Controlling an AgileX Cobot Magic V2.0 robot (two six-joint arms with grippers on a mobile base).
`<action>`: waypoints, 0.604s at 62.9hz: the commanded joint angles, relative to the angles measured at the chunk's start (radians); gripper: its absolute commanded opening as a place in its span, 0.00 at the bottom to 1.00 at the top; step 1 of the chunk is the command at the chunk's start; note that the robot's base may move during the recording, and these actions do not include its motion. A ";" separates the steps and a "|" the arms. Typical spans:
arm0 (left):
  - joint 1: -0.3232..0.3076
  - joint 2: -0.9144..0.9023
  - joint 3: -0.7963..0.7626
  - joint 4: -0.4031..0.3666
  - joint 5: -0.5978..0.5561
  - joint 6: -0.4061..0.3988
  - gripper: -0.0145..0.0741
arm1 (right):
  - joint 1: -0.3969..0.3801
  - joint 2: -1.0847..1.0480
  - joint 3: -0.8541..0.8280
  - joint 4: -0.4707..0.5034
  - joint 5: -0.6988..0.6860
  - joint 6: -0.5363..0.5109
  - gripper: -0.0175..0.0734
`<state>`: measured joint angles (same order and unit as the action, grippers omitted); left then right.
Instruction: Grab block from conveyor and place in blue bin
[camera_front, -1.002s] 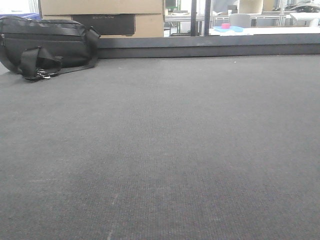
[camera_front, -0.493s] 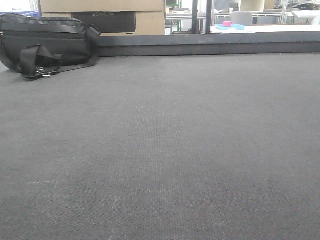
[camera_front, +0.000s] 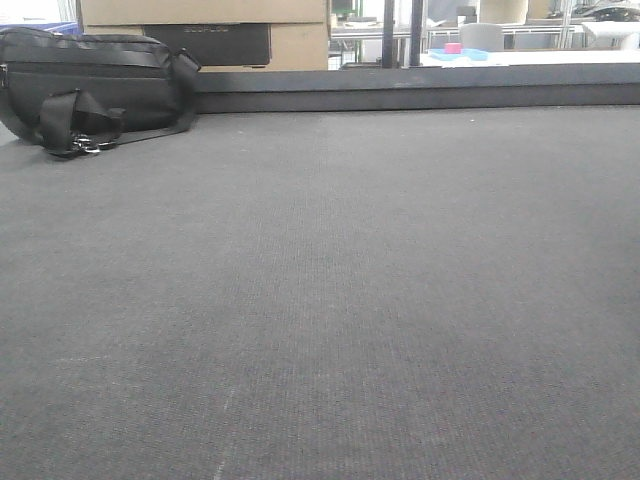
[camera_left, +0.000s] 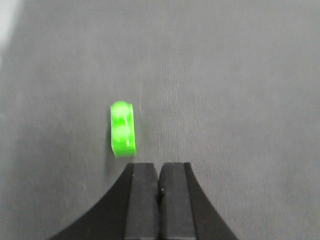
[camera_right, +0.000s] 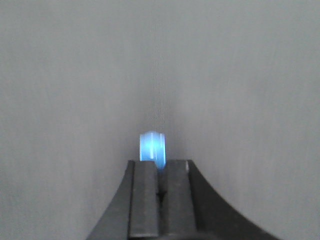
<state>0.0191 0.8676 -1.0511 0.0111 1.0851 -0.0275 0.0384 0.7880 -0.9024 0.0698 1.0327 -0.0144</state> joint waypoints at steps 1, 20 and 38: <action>-0.004 0.082 -0.056 -0.011 0.007 0.001 0.04 | -0.005 0.119 -0.053 -0.003 0.100 -0.003 0.01; -0.004 0.250 -0.066 -0.011 -0.118 0.001 0.04 | -0.005 0.378 -0.100 -0.003 0.119 -0.003 0.01; -0.004 0.305 -0.066 -0.011 -0.103 0.001 0.04 | -0.005 0.507 -0.100 -0.006 0.005 -0.003 0.04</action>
<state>0.0191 1.1641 -1.1103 0.0093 0.9874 -0.0275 0.0384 1.2730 -0.9951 0.0698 1.0743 -0.0144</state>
